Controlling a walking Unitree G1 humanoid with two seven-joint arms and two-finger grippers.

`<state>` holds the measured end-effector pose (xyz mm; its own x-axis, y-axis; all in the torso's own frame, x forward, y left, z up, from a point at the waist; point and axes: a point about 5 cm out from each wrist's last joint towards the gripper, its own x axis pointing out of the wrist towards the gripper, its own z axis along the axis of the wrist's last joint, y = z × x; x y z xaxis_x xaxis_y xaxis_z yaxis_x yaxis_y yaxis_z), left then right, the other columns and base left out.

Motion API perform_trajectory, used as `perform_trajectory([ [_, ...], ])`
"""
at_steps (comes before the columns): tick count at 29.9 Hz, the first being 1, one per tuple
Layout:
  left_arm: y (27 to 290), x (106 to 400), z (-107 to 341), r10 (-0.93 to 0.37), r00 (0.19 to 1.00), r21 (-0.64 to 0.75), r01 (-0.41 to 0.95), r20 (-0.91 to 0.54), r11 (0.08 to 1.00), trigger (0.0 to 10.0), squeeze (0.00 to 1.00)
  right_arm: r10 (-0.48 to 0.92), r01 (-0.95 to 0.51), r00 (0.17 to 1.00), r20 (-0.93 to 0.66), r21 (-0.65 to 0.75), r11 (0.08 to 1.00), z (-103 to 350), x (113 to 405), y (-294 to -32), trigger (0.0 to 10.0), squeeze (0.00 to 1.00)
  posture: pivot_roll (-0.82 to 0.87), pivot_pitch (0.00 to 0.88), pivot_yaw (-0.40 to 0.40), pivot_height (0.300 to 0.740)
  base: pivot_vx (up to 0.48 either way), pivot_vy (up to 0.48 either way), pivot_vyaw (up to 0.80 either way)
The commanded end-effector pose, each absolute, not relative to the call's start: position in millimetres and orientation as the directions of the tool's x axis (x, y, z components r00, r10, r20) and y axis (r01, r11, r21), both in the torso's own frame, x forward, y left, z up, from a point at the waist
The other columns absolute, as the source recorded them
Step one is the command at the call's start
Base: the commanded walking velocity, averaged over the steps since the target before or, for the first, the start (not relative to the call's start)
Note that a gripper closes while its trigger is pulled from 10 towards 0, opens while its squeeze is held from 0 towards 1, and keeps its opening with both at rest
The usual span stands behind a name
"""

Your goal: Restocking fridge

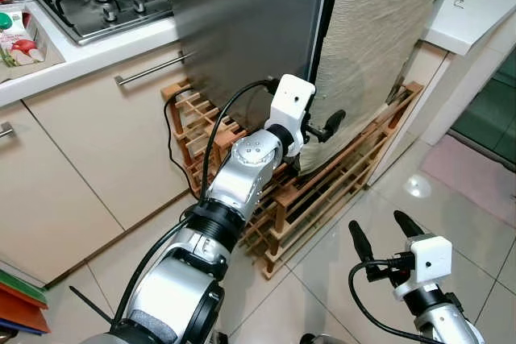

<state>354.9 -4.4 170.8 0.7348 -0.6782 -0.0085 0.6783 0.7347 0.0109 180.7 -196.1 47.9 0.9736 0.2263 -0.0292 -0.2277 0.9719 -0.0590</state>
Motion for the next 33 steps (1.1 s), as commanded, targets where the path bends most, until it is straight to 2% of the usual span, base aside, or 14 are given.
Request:
perform_trajectory([
  [1,-52,338,188,-0.782,0.623,-0.032,0.782,0.038,0.622,10.0,0.00,0.230,-0.231,0.973,-0.032,-0.067,0.971,50,181,-198,10.0,0.00,-0.03,0.054,0.015,0.740,0.000,0.000,0.00],
  [3,-62,331,194,-0.828,0.557,-0.040,0.830,0.056,0.556,10.0,0.00,0.236,-0.238,0.971,-0.035,-0.061,0.969,50,181,-198,10.0,0.00,-0.03,0.054,0.016,0.740,0.000,0.000,0.00],
  [11,-82,317,216,-0.891,0.429,-0.086,0.903,0.147,0.420,10.0,0.00,0.248,-0.253,0.965,-0.090,-0.052,0.966,46,181,-199,10.0,0.00,-0.03,0.048,0.015,0.740,0.000,0.000,0.00],
  [14,-87,310,227,-0.908,0.367,-0.098,0.930,0.201,0.354,10.0,0.00,0.239,-0.248,0.963,-0.121,-0.067,0.966,44,180,-200,10.0,0.00,-0.03,0.046,0.017,0.740,0.000,0.000,0.00],
  [15,-88,305,234,-0.917,0.325,-0.106,0.945,0.231,0.308,10.0,0.00,0.237,-0.249,0.962,-0.138,-0.072,0.966,43,179,-200,10.0,0.00,-0.03,0.045,0.019,0.740,0.000,0.000,0.00],
  [19,-89,299,242,-0.925,0.269,-0.132,0.962,0.270,0.241,10.0,0.00,0.235,-0.248,0.960,-0.151,-0.073,0.966,43,179,-200,10.0,0.00,-0.03,0.044,0.021,0.740,0.000,0.000,0.00],
  [28,-87,286,259,-0.928,0.164,-0.178,0.978,0.335,0.109,10.0,0.00,0.231,-0.245,0.959,-0.166,-0.069,0.967,43,180,-198,10.0,0.00,-0.02,0.046,0.022,0.740,0.000,0.000,0.00],
  [33,-85,287,258,-0.932,0.172,-0.163,0.979,0.320,0.125,10.0,0.00,0.231,-0.245,0.959,-0.165,-0.074,0.967,44,181,-198,10.0,0.00,-0.02,0.047,0.020,0.740,0.000,0.000,0.00],
])
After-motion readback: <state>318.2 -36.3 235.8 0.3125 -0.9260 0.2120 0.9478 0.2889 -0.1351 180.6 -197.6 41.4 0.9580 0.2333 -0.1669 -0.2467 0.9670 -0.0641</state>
